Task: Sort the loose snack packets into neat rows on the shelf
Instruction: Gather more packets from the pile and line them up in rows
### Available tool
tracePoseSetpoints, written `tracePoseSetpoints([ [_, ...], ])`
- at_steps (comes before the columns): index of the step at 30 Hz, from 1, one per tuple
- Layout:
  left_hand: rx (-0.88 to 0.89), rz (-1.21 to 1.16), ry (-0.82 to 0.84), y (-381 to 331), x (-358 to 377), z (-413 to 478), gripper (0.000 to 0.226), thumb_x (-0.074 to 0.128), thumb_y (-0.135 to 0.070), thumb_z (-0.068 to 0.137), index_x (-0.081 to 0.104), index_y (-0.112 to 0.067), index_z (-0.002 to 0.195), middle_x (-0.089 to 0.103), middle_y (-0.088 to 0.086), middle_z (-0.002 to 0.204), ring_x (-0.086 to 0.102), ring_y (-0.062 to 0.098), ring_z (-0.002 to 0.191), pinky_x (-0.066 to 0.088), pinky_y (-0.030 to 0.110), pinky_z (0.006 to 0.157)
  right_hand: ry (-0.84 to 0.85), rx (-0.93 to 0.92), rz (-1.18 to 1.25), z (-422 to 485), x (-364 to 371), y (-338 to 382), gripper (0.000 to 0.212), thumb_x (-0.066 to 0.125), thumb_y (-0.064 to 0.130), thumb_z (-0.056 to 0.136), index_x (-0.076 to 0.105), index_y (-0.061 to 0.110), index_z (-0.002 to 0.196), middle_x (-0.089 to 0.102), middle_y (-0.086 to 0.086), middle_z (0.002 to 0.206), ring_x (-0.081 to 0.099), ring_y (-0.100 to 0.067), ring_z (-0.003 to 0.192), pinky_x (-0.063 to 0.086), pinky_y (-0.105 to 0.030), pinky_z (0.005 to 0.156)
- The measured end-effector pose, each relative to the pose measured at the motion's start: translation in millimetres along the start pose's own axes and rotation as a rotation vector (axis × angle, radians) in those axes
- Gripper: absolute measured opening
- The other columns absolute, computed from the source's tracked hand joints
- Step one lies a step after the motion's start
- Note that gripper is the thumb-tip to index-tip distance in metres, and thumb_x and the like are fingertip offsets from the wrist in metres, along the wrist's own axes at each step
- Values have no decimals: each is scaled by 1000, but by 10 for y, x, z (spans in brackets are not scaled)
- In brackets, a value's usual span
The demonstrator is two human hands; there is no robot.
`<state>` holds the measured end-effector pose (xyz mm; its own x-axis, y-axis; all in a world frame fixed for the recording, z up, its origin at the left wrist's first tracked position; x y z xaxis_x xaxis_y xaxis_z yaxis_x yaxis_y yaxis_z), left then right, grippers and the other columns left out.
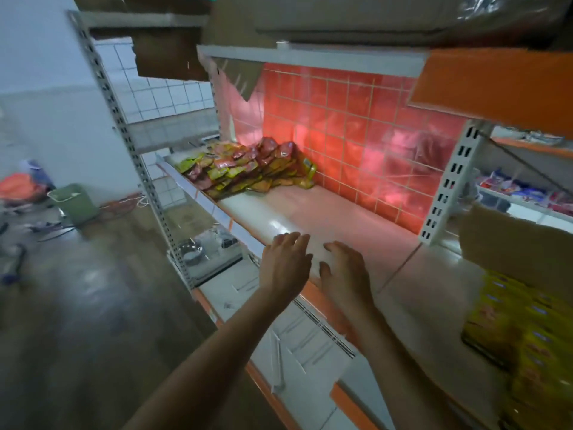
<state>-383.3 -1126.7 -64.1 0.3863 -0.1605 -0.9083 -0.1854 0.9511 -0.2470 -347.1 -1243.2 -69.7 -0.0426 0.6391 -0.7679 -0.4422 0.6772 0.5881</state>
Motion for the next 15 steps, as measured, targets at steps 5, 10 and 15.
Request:
tracePoseSetpoints([
  [5,-58,44,-1,579,12,667,49,54,-33,93,44,-18,139,50,4,140,44,28,127,42,41,97,50,-34,4,819,349,248,42,54,19,94,49,17,136,49,0,142,40,-18,131,28,-26,110],
  [10,-136,49,16,1094,72,1205,54,57,-36,92,41,-17,140,47,6,142,42,30,127,41,41,97,99,-60,-20,1440,659,449,44,56,16,92,49,11,134,50,-6,140,42,-23,130,26,-26,109],
  [15,-177,2,-57,1673,110,1729,46,61,-32,88,52,-10,127,55,12,127,48,34,118,45,43,90,112,-74,-1,1960,1043,652,44,59,13,90,51,5,132,52,-13,135,44,-29,127,26,-29,107],
])
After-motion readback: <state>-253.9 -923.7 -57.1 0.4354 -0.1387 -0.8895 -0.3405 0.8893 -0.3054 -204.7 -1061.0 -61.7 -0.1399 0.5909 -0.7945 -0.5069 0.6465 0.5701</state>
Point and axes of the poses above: each hand's wrist, its own z-axis towards the middle knuckle, its own x-axis out of the palm, y = z × x, the point moved 2 cm from there along z, towards the middle knuckle
